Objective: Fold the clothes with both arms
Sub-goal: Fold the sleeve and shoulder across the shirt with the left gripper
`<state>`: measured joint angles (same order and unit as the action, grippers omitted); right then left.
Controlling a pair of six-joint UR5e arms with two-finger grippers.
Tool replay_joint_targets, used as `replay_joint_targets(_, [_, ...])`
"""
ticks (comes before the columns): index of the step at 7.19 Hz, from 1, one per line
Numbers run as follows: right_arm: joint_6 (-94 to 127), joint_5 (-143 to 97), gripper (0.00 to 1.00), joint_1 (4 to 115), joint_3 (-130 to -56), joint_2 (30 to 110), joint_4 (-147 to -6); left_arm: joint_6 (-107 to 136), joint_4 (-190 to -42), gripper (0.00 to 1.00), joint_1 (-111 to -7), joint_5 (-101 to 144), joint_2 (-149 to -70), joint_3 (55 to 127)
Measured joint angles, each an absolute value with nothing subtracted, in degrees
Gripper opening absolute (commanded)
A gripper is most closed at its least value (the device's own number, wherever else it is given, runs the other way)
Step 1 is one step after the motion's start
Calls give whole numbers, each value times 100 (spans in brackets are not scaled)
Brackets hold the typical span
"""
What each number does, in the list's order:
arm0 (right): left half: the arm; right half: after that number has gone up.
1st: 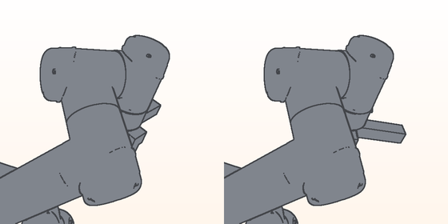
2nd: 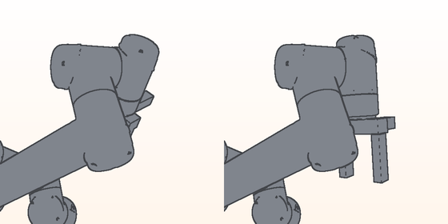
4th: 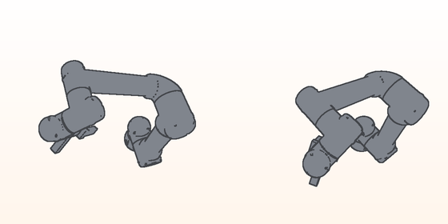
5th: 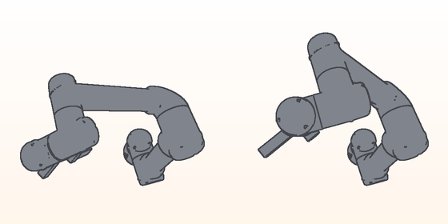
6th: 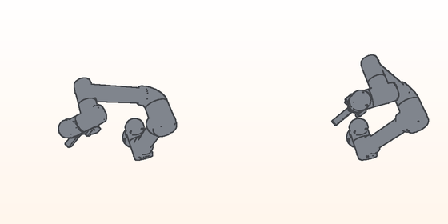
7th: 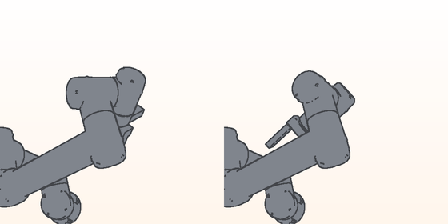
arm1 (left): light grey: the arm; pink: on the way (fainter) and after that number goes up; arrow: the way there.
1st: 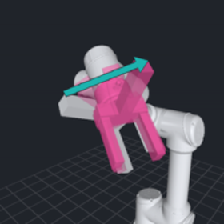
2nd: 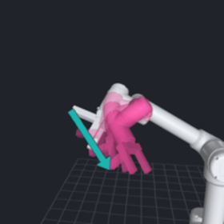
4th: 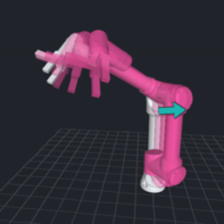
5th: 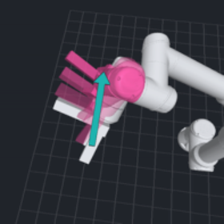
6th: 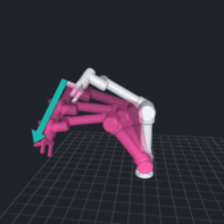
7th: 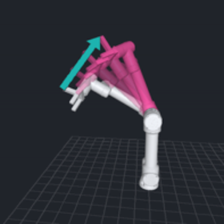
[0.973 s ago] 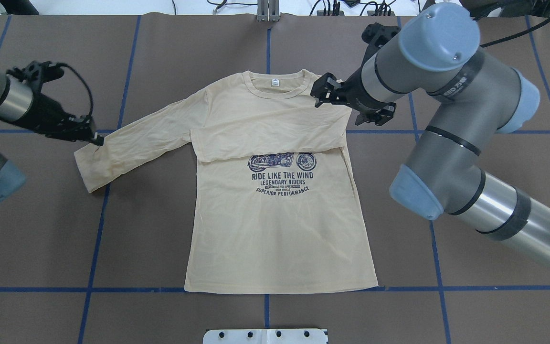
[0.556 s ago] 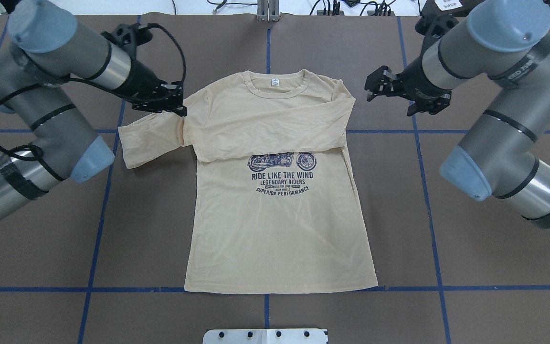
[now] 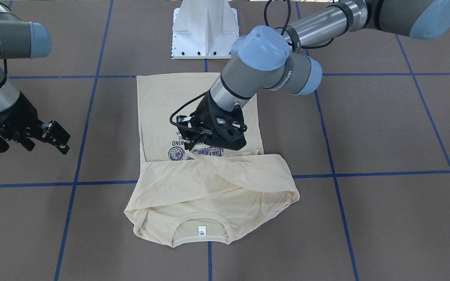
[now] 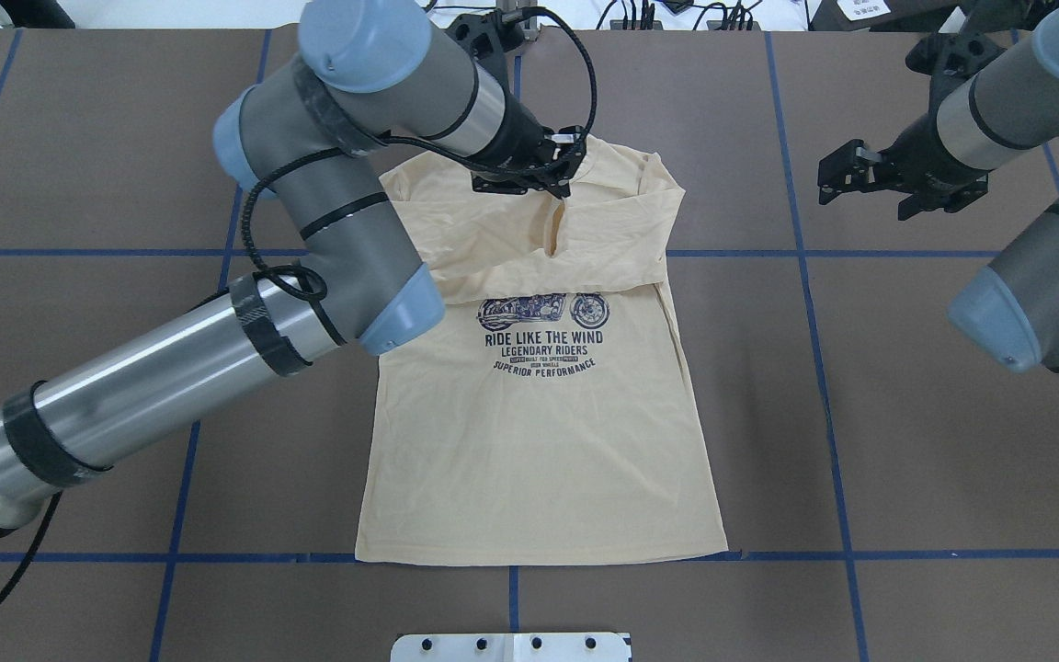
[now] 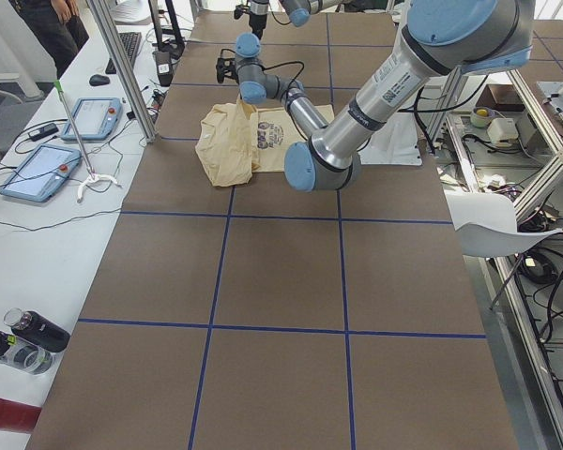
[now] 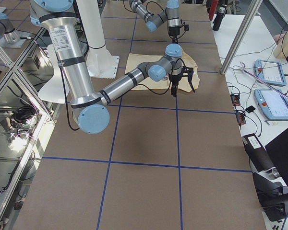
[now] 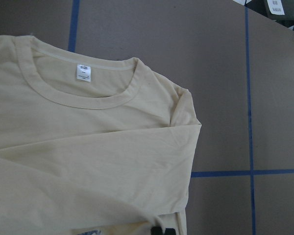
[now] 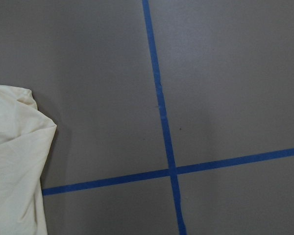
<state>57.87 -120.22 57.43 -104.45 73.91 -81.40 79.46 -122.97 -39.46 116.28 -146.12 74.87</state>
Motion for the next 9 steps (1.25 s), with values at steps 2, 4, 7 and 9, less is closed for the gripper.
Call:
replay_joint_targets(2, [5476, -12054, 98, 5901, -10354, 7494, -8146, 7991, -12317, 0, -3622, 11227, -15151, 6959])
replay_joint_targets(4, [5297, -12066, 98, 6006, -10292, 7538, -8147, 8011, -12351, 0, -3357, 10872, -15426, 6601])
replay_joint_targets(7, [5263, -12067, 99, 6060, -10246, 7555, -8146, 8029, -12426, 93, -3172, 10644, -15540, 6385])
replay_joint_targets(9, [5344, -12069, 99, 6057, -10255, 7563, -8140, 8246, -12527, 96, -3124, 10580, -15538, 6333])
